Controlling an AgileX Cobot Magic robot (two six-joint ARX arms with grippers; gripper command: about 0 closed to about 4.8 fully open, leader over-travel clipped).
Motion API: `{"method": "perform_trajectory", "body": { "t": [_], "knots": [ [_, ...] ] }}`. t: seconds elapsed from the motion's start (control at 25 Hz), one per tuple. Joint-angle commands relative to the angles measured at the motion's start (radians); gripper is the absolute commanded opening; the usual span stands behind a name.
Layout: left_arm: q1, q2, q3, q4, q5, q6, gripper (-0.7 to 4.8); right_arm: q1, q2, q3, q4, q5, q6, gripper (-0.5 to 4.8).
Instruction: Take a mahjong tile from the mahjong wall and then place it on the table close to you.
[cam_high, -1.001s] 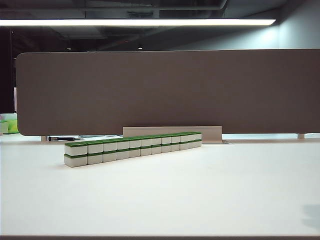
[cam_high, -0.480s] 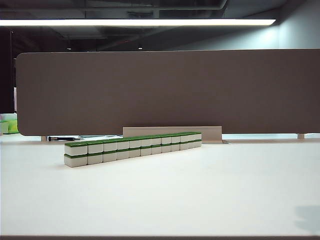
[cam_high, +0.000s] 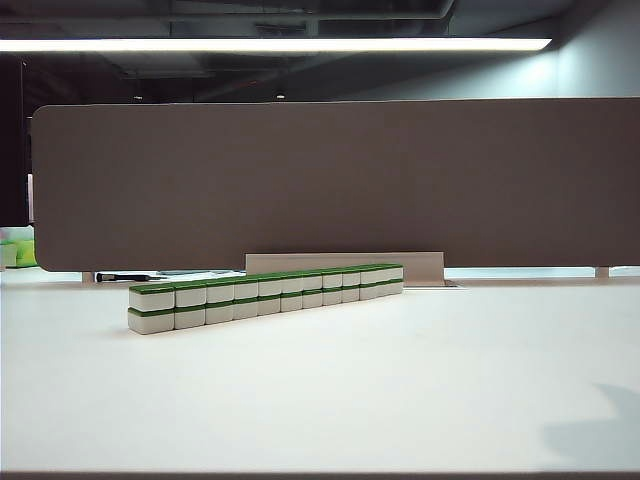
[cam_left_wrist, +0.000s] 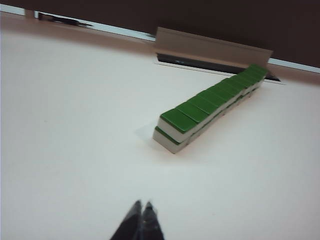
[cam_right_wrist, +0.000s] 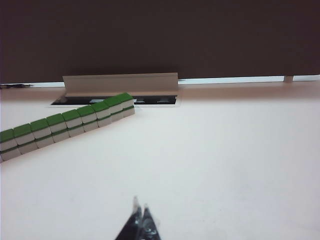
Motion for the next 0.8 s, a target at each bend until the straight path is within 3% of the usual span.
{"method": "perform_trajectory", "body": {
  "t": [0.04,0.48,0.8],
  "knots": [
    [-0.001,0.0,0.007,0.006,0.042,-0.011,-0.05,-0.001,0.014,0.041,-0.024,-0.01,0.003,-0.01],
    [-0.001,0.001,0.109,-0.06,0.072,-0.024,-0.05,-0.001,0.224,0.185,-0.033,-0.255,0.003,-0.01],
    [-0.001,0.025,0.139,-0.069,0.133,-0.048,-0.06,0.0,0.382,0.278,-0.035,-0.339,0.003,-0.01]
  ]
}}
